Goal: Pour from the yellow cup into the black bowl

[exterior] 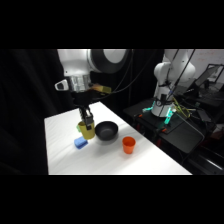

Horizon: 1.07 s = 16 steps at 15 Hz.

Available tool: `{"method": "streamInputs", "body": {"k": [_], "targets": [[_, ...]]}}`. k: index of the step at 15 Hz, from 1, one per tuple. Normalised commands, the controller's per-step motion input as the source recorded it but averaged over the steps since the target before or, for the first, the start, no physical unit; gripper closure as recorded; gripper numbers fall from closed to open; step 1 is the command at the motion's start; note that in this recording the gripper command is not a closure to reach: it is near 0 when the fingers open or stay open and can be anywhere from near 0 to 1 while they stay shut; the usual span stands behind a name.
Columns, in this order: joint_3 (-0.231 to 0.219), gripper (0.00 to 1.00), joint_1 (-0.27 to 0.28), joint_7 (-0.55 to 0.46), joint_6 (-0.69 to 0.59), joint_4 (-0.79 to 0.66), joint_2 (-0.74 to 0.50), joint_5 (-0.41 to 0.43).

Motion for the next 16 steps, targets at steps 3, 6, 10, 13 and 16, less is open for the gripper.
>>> {"method": "streamInputs", "body": {"k": [3,6,10,13,16], "targets": [[0.049,0.2,-0.051,0.0,0.29,0.11,0.25,-0.05],[0.078,0.2,-0.046,0.0,0.2,0.14,0.26,-0.045],[0.052,0.2,-0.002,0.07,0.12,0.18,0.25,-0.12],[0.012,0.2,0.013,0.12,0.08,0.2,0.2,-0.16],[-0.016,0.2,0.015,0.13,0.07,0.17,0.16,-0.17]]}}
